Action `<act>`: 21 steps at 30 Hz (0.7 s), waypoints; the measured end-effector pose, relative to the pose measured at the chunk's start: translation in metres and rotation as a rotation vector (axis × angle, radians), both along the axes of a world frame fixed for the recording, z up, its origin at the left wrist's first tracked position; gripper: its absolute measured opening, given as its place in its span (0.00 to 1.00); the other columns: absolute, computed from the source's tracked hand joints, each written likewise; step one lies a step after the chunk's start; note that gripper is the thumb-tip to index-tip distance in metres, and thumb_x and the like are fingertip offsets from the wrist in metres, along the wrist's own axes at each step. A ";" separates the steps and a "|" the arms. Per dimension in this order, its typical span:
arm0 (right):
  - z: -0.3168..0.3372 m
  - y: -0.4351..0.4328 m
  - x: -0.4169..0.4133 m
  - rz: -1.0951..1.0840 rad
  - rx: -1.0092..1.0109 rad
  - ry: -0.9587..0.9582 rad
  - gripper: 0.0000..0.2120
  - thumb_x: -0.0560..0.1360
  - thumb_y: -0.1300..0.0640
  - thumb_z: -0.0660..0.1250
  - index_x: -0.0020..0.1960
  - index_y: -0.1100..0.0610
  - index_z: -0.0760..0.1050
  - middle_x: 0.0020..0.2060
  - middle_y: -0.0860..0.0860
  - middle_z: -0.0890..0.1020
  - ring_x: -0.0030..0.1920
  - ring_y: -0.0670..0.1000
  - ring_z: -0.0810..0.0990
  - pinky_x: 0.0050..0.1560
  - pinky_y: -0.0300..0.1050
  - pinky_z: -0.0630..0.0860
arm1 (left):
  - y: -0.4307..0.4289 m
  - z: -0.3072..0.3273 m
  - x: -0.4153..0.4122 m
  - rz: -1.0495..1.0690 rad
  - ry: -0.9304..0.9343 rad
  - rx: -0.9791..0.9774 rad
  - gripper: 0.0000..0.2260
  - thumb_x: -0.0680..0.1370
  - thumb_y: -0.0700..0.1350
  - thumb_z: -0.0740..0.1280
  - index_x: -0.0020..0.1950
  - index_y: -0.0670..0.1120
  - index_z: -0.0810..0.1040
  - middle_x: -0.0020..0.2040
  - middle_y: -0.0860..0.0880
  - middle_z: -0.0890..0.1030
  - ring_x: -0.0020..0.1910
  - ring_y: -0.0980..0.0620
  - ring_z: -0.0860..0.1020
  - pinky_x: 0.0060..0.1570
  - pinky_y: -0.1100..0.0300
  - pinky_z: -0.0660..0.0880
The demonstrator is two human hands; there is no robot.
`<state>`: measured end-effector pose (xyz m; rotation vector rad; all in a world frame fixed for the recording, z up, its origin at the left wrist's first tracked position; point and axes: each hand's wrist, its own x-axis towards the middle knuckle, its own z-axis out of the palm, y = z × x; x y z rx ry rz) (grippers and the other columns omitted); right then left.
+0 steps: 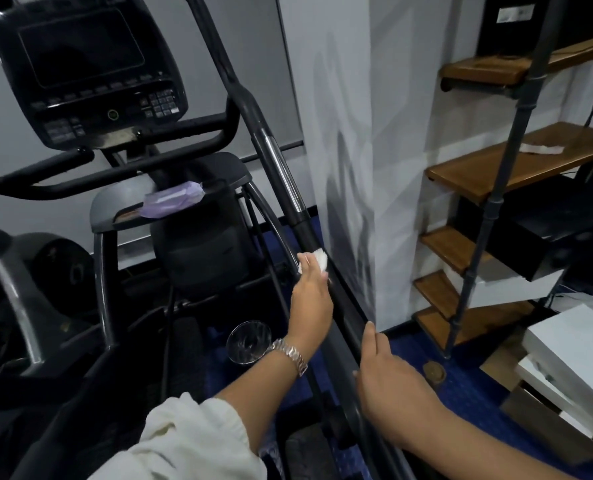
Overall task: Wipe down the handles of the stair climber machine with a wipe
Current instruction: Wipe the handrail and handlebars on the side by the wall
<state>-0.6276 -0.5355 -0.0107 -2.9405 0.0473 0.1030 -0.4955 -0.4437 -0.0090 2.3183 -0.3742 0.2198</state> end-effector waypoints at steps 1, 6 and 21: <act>-0.001 0.000 0.000 0.002 0.005 0.009 0.35 0.82 0.53 0.54 0.76 0.66 0.35 0.70 0.56 0.61 0.50 0.49 0.78 0.26 0.36 0.58 | 0.005 -0.005 -0.004 -0.055 -0.052 0.064 0.24 0.83 0.42 0.55 0.77 0.41 0.51 0.77 0.41 0.57 0.61 0.42 0.75 0.59 0.58 0.74; 0.000 -0.001 0.002 -0.014 0.069 0.078 0.34 0.82 0.51 0.52 0.76 0.64 0.35 0.71 0.56 0.59 0.52 0.50 0.76 0.30 0.36 0.62 | 0.037 -0.017 0.029 -0.289 -0.425 0.435 0.22 0.80 0.38 0.56 0.73 0.32 0.60 0.75 0.36 0.58 0.74 0.40 0.58 0.66 0.47 0.69; 0.008 0.006 0.058 0.032 -0.057 0.035 0.33 0.83 0.48 0.49 0.76 0.67 0.37 0.72 0.56 0.61 0.64 0.55 0.70 0.57 0.47 0.72 | 0.024 0.078 0.127 -0.320 -0.734 0.941 0.18 0.81 0.45 0.59 0.64 0.34 0.74 0.64 0.33 0.74 0.71 0.37 0.65 0.72 0.45 0.57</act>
